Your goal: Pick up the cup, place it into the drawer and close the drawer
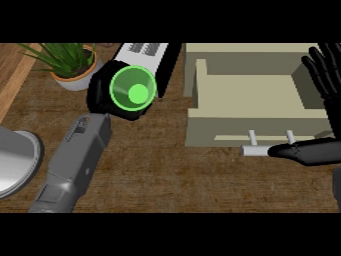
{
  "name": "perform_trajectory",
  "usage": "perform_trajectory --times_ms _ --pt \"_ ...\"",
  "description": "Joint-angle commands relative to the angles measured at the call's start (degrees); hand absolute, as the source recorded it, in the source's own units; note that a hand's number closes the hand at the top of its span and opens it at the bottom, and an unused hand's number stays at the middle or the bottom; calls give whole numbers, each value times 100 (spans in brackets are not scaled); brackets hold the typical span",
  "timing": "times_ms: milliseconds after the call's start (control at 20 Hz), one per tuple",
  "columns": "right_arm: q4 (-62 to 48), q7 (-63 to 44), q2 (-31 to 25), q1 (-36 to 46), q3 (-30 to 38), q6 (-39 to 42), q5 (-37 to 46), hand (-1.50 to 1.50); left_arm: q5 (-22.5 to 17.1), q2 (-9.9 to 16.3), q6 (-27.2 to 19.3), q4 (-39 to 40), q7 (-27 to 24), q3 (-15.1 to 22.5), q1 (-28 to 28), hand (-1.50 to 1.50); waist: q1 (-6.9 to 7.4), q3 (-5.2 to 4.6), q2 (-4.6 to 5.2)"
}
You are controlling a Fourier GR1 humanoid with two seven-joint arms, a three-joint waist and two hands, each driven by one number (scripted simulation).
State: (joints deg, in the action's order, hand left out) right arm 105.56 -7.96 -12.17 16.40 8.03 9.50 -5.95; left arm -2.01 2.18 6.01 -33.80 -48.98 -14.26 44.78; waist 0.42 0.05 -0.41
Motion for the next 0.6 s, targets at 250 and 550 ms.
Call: perform_trajectory --times_ms 250,550 --pt "-108 116 -87 7 180 92 -123 -150 -303 -214 -951 -1166 2213 700 1201 150 -55 -1 16" --pt "91 31 -209 -135 266 216 -227 -150 -637 -217 -1993 -586 2757 1326 2262 150 -217 -2 50"
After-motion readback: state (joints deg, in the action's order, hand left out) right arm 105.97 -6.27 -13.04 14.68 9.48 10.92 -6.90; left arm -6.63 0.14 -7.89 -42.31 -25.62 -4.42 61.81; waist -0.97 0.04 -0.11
